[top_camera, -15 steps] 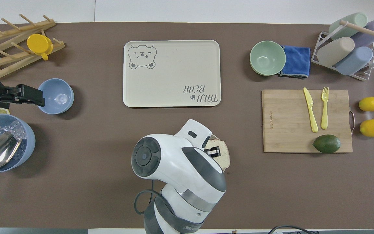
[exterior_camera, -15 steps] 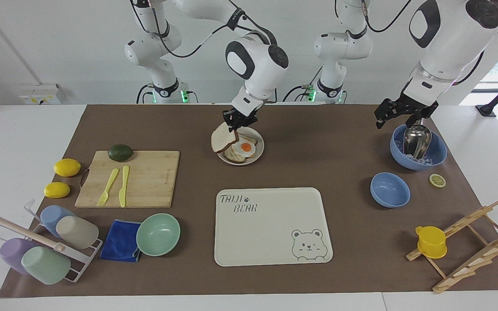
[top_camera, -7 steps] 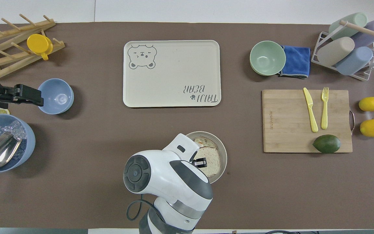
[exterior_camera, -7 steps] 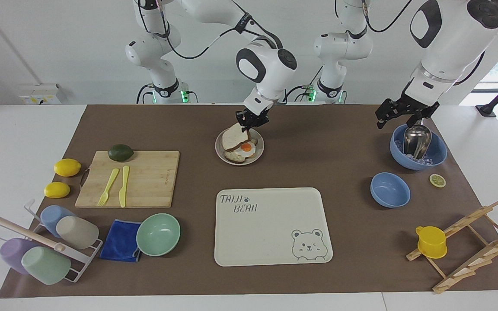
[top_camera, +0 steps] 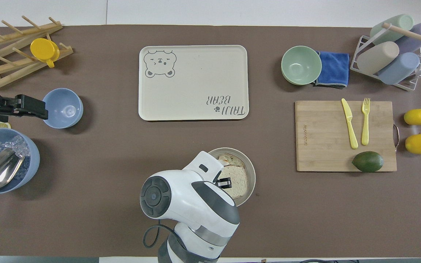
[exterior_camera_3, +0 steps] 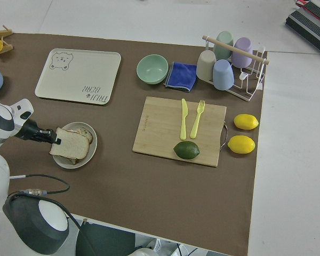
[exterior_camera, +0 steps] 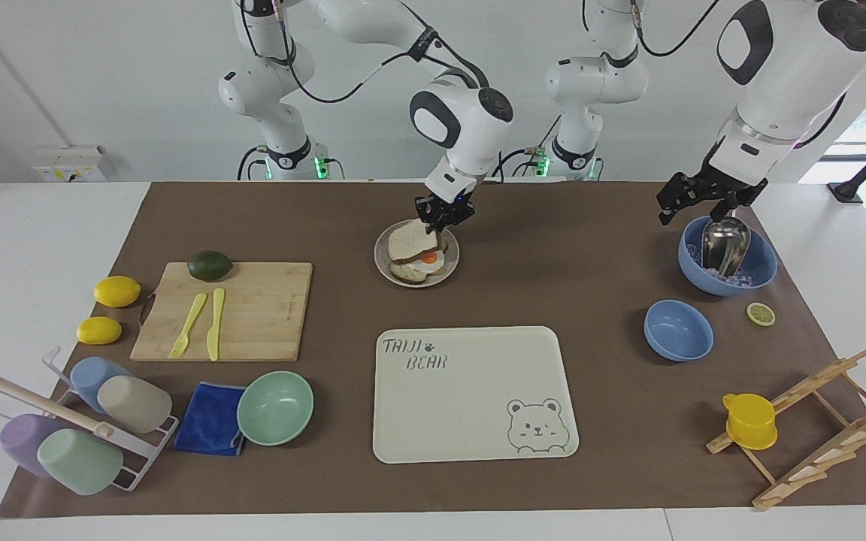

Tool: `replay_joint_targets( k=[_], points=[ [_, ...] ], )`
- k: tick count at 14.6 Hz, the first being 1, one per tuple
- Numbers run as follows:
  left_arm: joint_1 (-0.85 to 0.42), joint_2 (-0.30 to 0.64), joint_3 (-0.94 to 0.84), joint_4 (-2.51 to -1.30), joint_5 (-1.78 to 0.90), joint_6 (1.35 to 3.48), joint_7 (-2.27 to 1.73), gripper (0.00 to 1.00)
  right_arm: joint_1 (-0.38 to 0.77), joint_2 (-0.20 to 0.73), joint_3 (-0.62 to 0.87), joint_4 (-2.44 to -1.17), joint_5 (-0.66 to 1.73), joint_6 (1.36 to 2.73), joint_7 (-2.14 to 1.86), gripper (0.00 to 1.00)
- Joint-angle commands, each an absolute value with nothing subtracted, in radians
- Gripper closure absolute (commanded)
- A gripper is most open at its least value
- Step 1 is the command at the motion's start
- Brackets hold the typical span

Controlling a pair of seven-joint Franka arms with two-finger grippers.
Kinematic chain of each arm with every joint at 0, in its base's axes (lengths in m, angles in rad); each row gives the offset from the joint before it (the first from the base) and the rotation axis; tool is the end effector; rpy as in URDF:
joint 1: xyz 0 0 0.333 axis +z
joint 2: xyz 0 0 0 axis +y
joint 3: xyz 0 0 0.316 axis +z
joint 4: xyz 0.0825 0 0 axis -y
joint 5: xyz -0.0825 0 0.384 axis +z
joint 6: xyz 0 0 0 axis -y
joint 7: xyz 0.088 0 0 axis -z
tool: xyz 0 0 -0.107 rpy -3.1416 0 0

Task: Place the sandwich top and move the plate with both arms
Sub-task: 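Lower the bread onto the egg toast and open the right gripper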

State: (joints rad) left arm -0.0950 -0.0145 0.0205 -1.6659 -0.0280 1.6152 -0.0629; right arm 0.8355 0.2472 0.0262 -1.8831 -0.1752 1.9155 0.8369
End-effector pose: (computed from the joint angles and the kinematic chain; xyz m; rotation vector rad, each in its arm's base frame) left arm 0.5496 -0.0438 0.5914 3.1153 -0.0154 -0.0593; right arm 0.3943 0.4395 0.3629 2.8770 0.1466 -0.0400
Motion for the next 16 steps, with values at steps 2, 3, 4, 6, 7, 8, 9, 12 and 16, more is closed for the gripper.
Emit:
replay_joint_targets(
  k=[2,3,4,6,7,8,9,12,16],
  points=[
    [-0.083,-0.041,0.015,-1.7,-0.034,1.643,-0.055,0.0,0.83,0.226,0.028,-1.907,-0.123,1.968,0.838,0.0],
    [-0.083,-0.041,0.015,-1.701,-0.034,1.643,-0.055,0.0,0.819,0.221,0.028,-1.895,-0.094,1.97,0.83,0.0],
    [-0.083,-0.044,0.015,-1.709,-0.034,1.646,-0.055,0.0,0.802,0.209,0.026,-1.884,-0.037,1.976,0.807,0.0],
    [-0.083,-0.052,0.015,-1.729,-0.034,1.663,-0.057,0.0,0.723,0.187,0.026,-1.859,0.026,1.979,0.709,0.0],
    [-0.083,-0.057,0.015,-1.736,-0.034,1.67,-0.057,0.0,0.671,0.17,0.026,-1.855,0.028,1.974,0.648,0.0],
    [-0.081,-0.061,0.015,-1.747,-0.034,1.677,-0.057,0.0,0.631,0.157,0.026,-1.849,0.029,1.97,0.609,0.0],
    [-0.083,-0.067,0.015,-1.759,-0.034,1.686,-0.055,0.0,0.602,0.14,0.026,-1.845,0.029,1.965,0.598,0.0],
    [-0.089,-0.093,0.014,-1.821,-0.037,1.732,-0.058,0.0,0.496,0.107,0.021,-1.78,0.031,1.854,0.592,0.0],
    [-0.103,-0.098,0.008,-1.85,-0.041,1.75,-0.074,0.0,0.372,0.046,0.018,-1.68,0.064,1.652,0.539,0.0]
  ],
)
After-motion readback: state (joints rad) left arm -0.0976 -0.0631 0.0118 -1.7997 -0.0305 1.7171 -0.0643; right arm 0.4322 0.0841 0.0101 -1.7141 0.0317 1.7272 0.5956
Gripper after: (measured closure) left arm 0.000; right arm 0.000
